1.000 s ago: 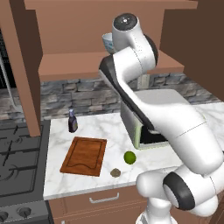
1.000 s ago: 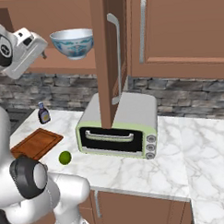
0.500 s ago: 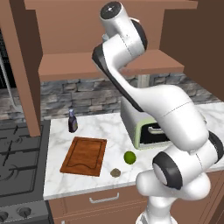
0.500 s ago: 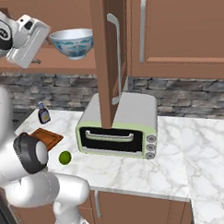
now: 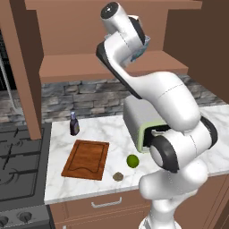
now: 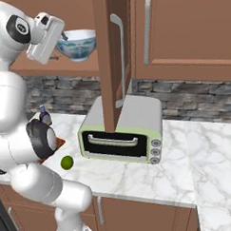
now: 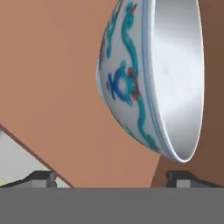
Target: Open the cabinet. Place the bowl and condiment on the counter. Then place the lime and garlic on the cutting board.
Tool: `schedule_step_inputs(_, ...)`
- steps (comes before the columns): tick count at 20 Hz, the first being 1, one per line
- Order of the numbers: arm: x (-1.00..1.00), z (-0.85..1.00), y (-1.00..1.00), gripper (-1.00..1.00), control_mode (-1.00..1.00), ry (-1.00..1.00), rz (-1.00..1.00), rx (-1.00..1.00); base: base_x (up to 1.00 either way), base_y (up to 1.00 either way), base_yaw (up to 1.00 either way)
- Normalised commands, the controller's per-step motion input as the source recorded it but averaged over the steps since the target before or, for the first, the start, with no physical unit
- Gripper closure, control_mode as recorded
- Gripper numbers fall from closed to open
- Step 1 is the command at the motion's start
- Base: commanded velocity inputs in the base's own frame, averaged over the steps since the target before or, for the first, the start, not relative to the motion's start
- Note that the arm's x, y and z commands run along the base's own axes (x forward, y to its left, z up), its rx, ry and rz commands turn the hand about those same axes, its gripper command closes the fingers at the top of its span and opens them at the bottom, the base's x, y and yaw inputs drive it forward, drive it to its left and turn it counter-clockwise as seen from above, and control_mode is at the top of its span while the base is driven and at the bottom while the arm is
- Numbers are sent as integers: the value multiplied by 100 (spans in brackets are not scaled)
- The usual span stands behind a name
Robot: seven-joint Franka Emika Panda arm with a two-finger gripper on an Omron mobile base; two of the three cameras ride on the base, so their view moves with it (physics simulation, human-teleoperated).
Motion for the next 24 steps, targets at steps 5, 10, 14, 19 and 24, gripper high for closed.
schedule_step_inputs(5, 64, 0, -10, -100, -100, 3, 0, -7, 0, 0, 0)
schedule_step_inputs(10, 68, -6, 0, -100, -100, 2, 1, -6, 0, 0, 0)
schedule_step_inputs(14, 59, -9, -1, -100, -100, 0, 4, -4, 0, 0, 0)
schedule_step_inputs(19, 20, -12, -5, 100, -100, 0, 5, -1, 0, 0, 0)
schedule_step_inputs(24, 0, -39, -9, 100, -100, 0, 1, 0, 0, 0, 0)
